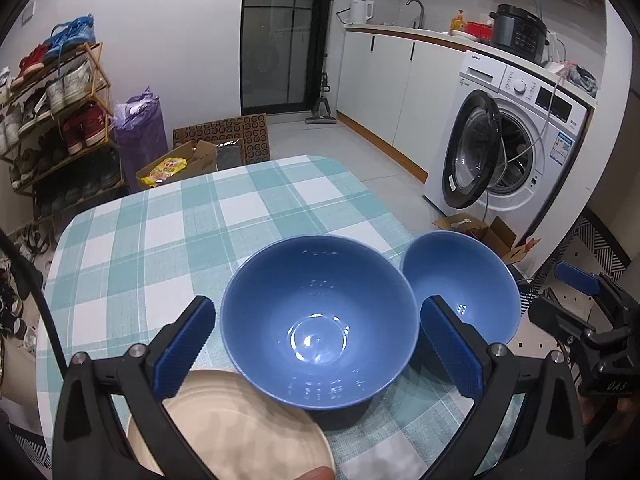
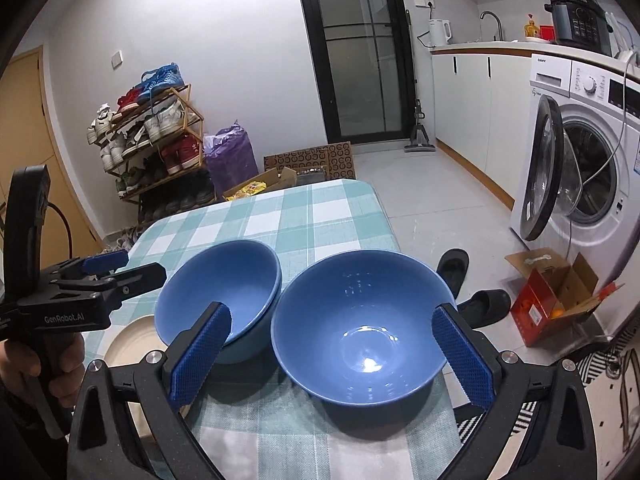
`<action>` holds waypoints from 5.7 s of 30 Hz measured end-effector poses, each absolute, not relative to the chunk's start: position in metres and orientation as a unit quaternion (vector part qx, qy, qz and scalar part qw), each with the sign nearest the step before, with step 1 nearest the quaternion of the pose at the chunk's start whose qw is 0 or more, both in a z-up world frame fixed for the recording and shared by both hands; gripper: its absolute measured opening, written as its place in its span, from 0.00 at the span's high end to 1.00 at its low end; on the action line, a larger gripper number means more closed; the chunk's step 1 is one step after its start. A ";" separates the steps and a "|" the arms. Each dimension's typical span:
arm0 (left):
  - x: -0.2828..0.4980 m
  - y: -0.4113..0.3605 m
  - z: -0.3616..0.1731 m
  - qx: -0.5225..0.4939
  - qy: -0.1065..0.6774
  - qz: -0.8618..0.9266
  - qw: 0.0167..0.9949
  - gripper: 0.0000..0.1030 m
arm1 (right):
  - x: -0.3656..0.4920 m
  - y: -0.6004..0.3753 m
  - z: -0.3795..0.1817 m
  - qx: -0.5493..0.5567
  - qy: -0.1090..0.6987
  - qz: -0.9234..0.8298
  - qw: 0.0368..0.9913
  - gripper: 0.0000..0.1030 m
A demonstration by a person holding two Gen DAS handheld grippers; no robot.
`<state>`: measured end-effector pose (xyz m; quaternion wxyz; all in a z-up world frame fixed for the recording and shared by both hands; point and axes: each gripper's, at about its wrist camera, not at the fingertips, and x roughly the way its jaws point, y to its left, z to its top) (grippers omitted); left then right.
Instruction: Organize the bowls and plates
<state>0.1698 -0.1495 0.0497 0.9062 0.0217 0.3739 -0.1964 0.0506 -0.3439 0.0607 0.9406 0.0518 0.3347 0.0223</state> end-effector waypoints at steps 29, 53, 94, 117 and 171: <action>0.182 -0.232 0.037 0.082 0.380 -0.245 0.888 0.00 | 0.064 -0.389 0.037 0.084 0.362 -0.022 0.928 0.01; 0.212 -0.270 0.027 0.145 0.379 -0.231 0.885 0.00 | 0.080 -0.400 0.011 0.098 0.391 -0.021 0.915 0.01; 0.241 -0.332 -0.016 0.197 0.450 -0.294 0.820 0.27 | 0.093 -0.427 -0.035 0.136 0.440 -0.007 0.888 0.01; 0.218 -0.329 -0.019 0.185 0.475 -0.326 0.796 0.36 | 0.079 -0.419 -0.022 0.119 0.438 0.015 0.891 0.40; 0.155 -0.296 -0.006 0.136 0.465 -0.341 0.805 0.57 | 0.063 -0.453 -0.005 0.153 0.394 -0.049 0.905 0.80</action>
